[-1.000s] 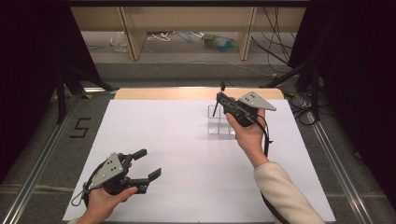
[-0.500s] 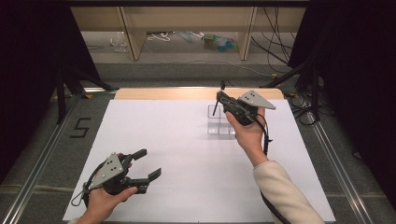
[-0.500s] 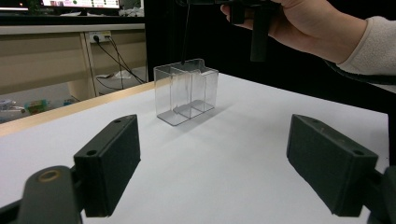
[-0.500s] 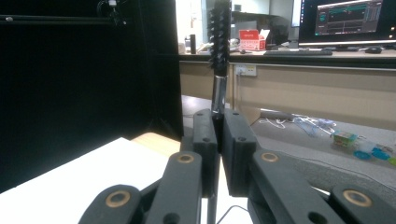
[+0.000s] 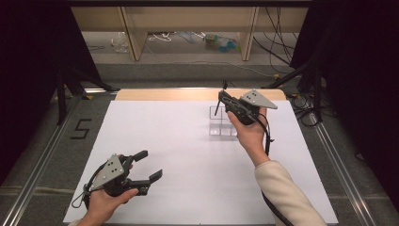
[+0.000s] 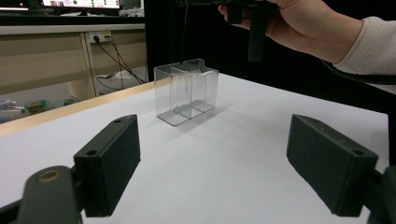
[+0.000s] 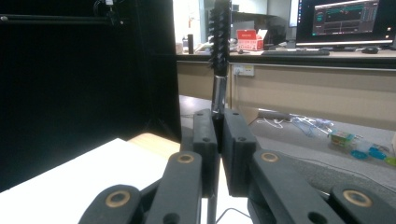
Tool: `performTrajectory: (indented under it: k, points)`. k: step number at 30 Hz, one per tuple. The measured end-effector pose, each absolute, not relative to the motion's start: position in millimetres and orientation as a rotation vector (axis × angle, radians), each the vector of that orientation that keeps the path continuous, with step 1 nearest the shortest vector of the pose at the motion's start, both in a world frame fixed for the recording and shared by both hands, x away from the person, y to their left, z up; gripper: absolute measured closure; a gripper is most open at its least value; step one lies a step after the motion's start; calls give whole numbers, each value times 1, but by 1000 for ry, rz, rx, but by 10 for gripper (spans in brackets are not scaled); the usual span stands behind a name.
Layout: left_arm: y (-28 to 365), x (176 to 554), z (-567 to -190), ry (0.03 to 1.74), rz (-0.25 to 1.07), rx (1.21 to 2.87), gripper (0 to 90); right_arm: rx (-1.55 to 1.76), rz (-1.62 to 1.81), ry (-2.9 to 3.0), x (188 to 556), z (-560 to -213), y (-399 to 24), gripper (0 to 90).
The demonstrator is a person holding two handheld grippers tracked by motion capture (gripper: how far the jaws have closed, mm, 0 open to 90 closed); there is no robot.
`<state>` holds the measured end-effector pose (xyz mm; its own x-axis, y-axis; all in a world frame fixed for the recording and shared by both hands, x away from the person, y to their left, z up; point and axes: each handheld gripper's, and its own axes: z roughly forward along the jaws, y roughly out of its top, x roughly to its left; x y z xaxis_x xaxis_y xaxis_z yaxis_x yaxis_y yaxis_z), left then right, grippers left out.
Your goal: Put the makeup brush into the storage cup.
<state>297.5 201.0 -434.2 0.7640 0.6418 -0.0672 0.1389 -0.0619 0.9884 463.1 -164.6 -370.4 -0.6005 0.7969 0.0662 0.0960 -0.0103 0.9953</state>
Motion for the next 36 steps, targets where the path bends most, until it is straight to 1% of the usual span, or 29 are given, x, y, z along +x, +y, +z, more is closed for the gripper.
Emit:
performTrajectory:
  k: [36]
  points:
    - [201, 298, -434, 638, 462, 1607, 175, 930, 1642, 1733, 471, -369, -165, 856]
